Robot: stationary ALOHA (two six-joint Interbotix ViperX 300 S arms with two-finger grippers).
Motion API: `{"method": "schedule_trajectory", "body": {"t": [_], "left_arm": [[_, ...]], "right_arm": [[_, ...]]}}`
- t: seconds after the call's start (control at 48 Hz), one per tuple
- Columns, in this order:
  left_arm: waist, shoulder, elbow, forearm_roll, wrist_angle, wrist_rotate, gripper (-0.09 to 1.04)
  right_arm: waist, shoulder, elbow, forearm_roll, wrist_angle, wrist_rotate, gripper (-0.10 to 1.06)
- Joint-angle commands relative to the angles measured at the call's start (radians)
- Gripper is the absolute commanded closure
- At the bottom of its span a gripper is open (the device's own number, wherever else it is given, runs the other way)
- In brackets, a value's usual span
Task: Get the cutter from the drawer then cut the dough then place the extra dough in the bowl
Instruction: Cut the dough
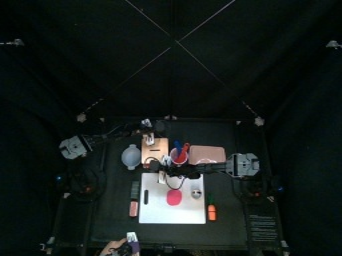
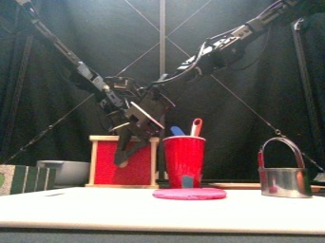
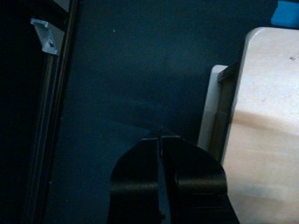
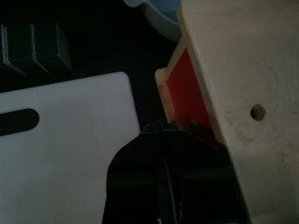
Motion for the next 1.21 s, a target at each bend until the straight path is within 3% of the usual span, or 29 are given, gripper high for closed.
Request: {"method": "schedule_trajectory", "body": {"t": [0.021,0.146,0.354,0.542,0.812,0.938,1.062,1.208], "left_arm": [[0.002,-0.074,-0.008,-0.008,-0.058,-0.012,0.62],[-0.003,-0.138,0.025,-0.026,-0.135,-0.026,0.62],[-0.083,-0.264,0.135,-0.109,-0.245,-0.028,0.62],[-0.232,-0.367,0.261,-0.230,-0.454,-0.026,0.62],[-0.509,-0.454,0.411,-0.341,-0.804,-0.028,0.61],[-0.600,-0.471,0.469,-0.376,-0.923,-0.029,0.61],[-0.652,-0.471,0.517,-0.420,-1.023,-0.029,0.61],[-0.710,-0.469,0.543,-0.425,-1.089,-0.031,0.61]], "right_arm": [[0.041,-0.086,-0.018,0.011,0.012,0.006,0.79],[0.103,-0.164,0.015,0.020,0.017,-0.002,0.79],[0.138,-0.377,0.209,0.034,0.034,0.011,0.77],[0.172,-0.580,0.391,0.118,0.037,0.012,0.70],[0.216,-0.667,0.529,0.192,0.034,0.014,0.47],[0.245,-0.689,0.551,0.209,0.058,0.014,0.28],[0.296,-0.707,0.569,0.239,0.170,0.011,0.12],[0.348,-0.701,0.600,0.285,0.281,0.003,0.10]]}}
